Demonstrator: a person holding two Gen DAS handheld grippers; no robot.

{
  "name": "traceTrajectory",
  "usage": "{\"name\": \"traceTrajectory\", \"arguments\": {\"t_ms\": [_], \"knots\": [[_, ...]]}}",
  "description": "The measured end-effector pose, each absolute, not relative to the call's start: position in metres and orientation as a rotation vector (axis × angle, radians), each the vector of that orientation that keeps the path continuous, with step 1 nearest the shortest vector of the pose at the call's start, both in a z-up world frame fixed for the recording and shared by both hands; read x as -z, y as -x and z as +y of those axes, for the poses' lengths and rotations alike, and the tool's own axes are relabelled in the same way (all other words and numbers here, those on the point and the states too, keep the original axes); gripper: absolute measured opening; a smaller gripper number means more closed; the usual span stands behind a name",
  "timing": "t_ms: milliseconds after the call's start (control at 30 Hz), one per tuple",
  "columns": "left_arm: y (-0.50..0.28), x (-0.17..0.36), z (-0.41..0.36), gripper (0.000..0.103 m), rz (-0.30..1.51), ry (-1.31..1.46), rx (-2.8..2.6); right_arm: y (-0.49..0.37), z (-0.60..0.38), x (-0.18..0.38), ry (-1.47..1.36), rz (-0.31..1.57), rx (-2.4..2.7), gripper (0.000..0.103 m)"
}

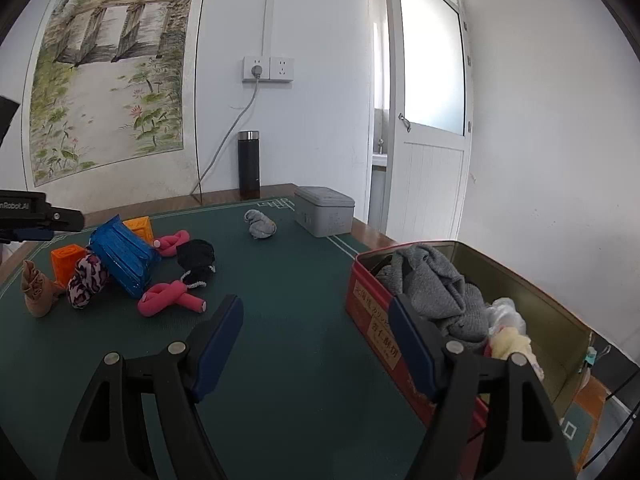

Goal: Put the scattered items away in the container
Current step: 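Move the left tool to the tan knotted stocking and grasp it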

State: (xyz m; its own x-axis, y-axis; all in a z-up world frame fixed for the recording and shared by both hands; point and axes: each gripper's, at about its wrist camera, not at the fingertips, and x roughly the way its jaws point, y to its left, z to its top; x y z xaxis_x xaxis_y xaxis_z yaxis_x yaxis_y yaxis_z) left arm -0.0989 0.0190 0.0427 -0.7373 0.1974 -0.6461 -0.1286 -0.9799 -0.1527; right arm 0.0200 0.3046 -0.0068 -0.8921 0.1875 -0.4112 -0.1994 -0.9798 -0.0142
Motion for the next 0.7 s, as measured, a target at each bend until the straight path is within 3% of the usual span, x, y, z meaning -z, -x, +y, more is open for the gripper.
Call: {"name": "traceTrajectory", "arguments": {"t_ms": [267, 700], "knots": [[0.109, -0.027, -0.061, 0.085, -0.219, 1.151, -2.926, -0.012, 0.306, 0.01, 0.666, 0.061, -2.854, 0.078], [0.134, 0.027, -0.057, 0.085, -0.159, 1.422, -2.868, -0.009, 0.312, 0.016, 0.72, 0.111, -2.849, 0.078]]}}
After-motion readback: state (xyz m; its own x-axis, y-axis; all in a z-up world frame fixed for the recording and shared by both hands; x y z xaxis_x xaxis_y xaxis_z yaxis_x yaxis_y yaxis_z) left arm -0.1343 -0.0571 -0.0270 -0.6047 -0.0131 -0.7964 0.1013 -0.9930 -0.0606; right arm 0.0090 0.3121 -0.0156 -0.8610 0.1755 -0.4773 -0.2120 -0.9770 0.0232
